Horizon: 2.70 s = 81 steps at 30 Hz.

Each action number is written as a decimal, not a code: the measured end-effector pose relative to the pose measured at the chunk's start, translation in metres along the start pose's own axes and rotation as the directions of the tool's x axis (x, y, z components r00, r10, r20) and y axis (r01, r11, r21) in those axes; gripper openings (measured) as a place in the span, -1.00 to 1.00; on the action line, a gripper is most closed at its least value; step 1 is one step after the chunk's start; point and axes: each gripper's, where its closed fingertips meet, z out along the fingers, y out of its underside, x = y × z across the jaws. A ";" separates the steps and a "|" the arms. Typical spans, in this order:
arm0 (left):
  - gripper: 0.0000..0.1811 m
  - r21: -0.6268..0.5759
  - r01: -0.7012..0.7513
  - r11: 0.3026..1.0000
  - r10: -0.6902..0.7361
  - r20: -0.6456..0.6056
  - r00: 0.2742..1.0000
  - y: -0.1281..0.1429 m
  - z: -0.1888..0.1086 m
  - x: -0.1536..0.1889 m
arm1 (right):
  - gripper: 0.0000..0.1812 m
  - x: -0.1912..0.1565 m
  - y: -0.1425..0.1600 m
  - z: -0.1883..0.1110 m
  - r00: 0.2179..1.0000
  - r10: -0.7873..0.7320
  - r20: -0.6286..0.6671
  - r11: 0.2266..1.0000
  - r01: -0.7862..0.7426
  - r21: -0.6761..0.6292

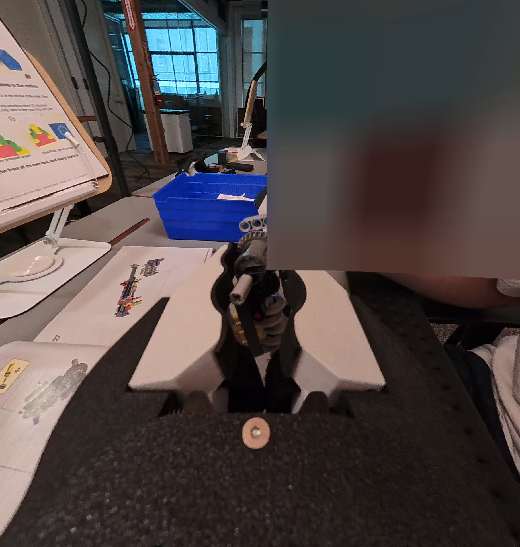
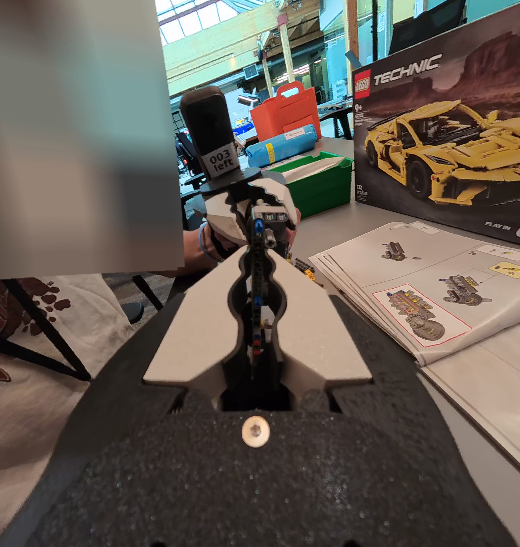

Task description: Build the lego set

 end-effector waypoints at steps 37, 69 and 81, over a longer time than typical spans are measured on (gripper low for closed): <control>-0.70 -0.071 0.119 0.990 -0.125 -0.093 0.988 0.032 0.005 -0.005 | -0.94 0.017 0.015 -0.004 0.995 0.095 0.020 0.994 -0.096 0.048; -0.79 -0.141 0.024 0.990 -0.044 -0.136 0.990 0.065 -0.029 0.008 | -0.90 0.000 0.041 0.008 0.982 -0.179 0.056 0.983 0.176 0.051; -0.88 -0.124 0.013 0.992 -0.032 -0.153 0.988 0.060 -0.034 0.009 | -0.90 0.002 0.043 0.009 0.990 -0.131 0.057 0.991 0.129 0.030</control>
